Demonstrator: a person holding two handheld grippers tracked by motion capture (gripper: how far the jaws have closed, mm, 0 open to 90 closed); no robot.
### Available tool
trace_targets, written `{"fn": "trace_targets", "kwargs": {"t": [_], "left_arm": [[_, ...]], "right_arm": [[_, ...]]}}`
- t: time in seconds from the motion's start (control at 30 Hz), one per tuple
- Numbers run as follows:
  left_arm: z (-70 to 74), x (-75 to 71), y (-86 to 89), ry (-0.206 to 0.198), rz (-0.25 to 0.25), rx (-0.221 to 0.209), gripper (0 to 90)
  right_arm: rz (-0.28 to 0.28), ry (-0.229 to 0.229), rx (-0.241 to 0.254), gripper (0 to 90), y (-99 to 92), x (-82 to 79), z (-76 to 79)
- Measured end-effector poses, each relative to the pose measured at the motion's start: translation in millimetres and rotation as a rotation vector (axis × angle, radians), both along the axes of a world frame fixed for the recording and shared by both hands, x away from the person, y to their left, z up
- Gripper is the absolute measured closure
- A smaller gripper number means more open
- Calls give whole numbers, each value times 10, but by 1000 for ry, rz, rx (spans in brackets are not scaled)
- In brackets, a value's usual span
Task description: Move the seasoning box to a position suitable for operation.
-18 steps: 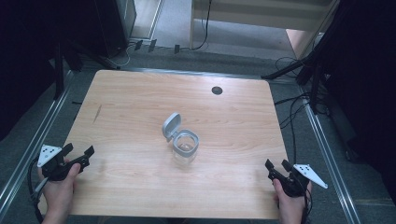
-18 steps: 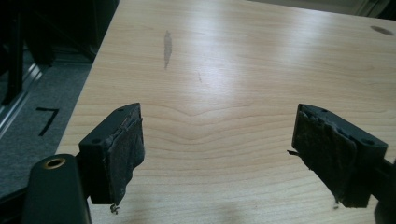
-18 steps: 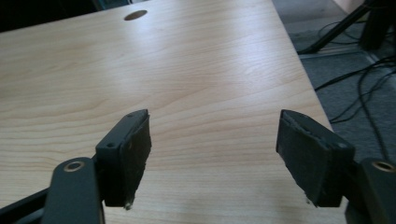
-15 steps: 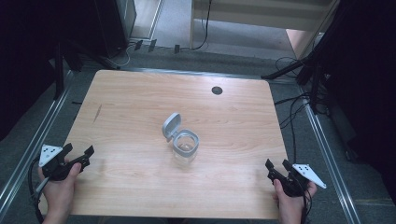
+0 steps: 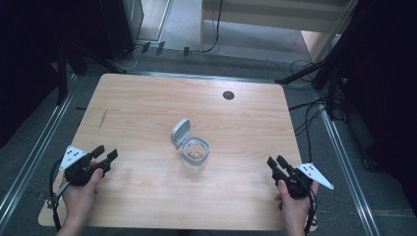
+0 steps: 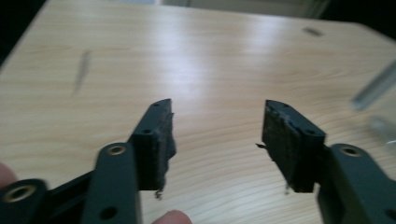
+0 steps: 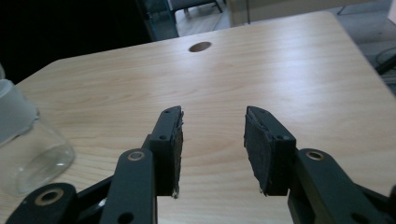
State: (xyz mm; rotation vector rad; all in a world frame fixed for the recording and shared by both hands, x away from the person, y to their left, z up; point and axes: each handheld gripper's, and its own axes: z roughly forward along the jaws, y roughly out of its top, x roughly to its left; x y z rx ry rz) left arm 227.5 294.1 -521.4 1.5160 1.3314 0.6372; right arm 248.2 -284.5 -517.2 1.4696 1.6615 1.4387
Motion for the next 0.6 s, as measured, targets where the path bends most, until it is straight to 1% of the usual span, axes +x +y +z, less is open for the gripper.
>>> {"fn": "trace_targets", "kwargs": {"t": [0.03,0.07,0.1,0.13,0.17,0.2,0.23,0.27,0.3,0.33,0.37,0.4,0.43,0.47,0.5,0.53,0.57,0.6], "left_arm": [[38,3,-63,0,-22,-7,488],[63,-2,-127,-5,-38,14,531],[94,-9,-261,-4,-65,49,550],[94,-9,-261,-4,-65,49,564],[113,-13,-407,2,-96,72,589],[113,-13,-407,2,-96,72,617],[112,4,-533,20,-114,71,645],[109,17,-590,29,-118,70,673],[109,17,-590,29,-118,70,701],[104,32,-668,34,-112,72,734],[105,65,-765,41,-121,62,751],[109,84,-815,47,-128,57,775],[109,84,-815,47,-128,57,797],[110,129,-916,51,-139,38,821],[110,129,-916,51,-139,38,840],[109,159,-972,57,-158,24,840],[106,182,-1046,58,-180,14,889],[106,182,-1046,58,-180,14,900]], "right_arm": [[12,-3,-14,590,41,25,18],[37,13,-13,639,163,90,59],[59,15,11,673,214,126,65],[59,15,11,673,214,126,65],[87,30,4,729,340,200,71],[87,30,4,729,340,200,71],[100,32,-17,790,471,262,77],[108,26,-21,815,518,280,84],[108,26,-21,815,518,280,84],[154,13,-27,864,667,336,115],[167,11,-35,883,720,353,128],[181,0,-46,900,783,379,144],[194,-2,-47,900,845,403,161],[210,-10,-48,900,916,440,178],[217,-13,-49,900,958,464,186],[217,-13,-49,900,958,464,186],[241,-22,-44,900,1071,540,204],[241,-22,-44,900,1071,540,204]]}}
